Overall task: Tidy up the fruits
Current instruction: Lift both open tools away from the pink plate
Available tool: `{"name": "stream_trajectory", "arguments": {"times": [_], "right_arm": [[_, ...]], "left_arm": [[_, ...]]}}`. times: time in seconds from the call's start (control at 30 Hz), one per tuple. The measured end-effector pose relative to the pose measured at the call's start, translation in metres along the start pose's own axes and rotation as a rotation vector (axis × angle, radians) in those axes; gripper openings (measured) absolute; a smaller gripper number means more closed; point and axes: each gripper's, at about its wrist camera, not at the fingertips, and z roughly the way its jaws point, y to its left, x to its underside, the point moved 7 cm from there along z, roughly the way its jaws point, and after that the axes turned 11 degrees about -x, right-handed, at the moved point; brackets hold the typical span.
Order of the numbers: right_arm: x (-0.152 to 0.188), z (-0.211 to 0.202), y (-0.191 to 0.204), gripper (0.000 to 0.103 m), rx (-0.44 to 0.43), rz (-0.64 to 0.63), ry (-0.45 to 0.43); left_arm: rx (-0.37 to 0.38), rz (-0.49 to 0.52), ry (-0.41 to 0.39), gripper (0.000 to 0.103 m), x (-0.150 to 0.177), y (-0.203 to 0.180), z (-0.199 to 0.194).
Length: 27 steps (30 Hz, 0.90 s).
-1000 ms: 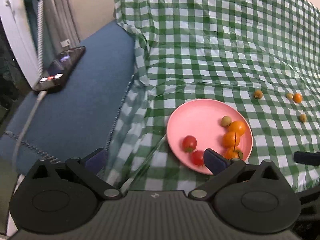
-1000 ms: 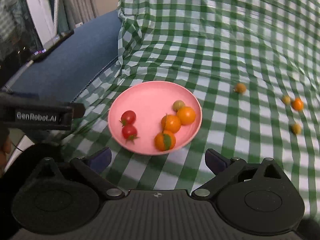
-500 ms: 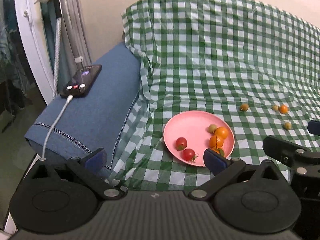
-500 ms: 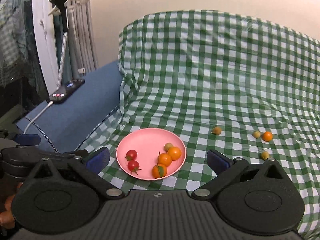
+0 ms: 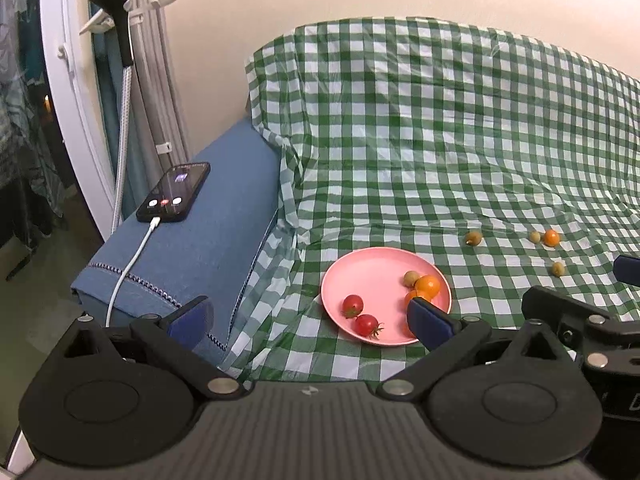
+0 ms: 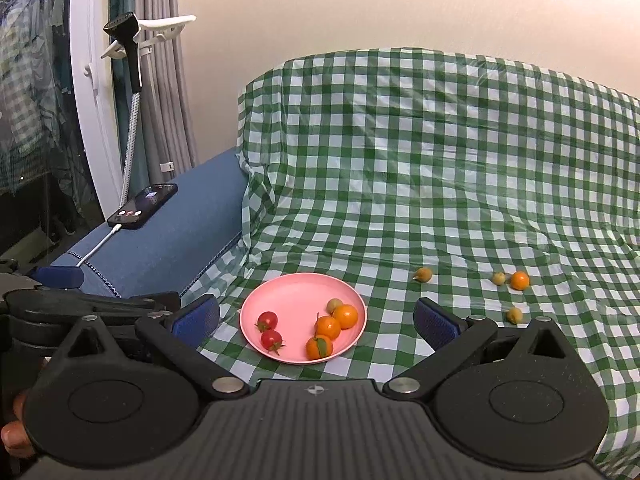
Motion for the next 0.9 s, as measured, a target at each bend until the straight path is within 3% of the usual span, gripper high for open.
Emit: {"name": "stream_trajectory", "arguments": {"times": [0.6,0.9], "right_arm": [[0.012,0.012,-0.027,0.102,0.015,0.089,-0.011],[0.011,0.02,-0.085,0.102,0.095,0.172,-0.025]], "left_arm": [[0.012,0.064,0.064,0.103,0.001,-0.022,0.023],[0.041,0.113,0.101,0.103,-0.018,-0.061,0.045]]}}
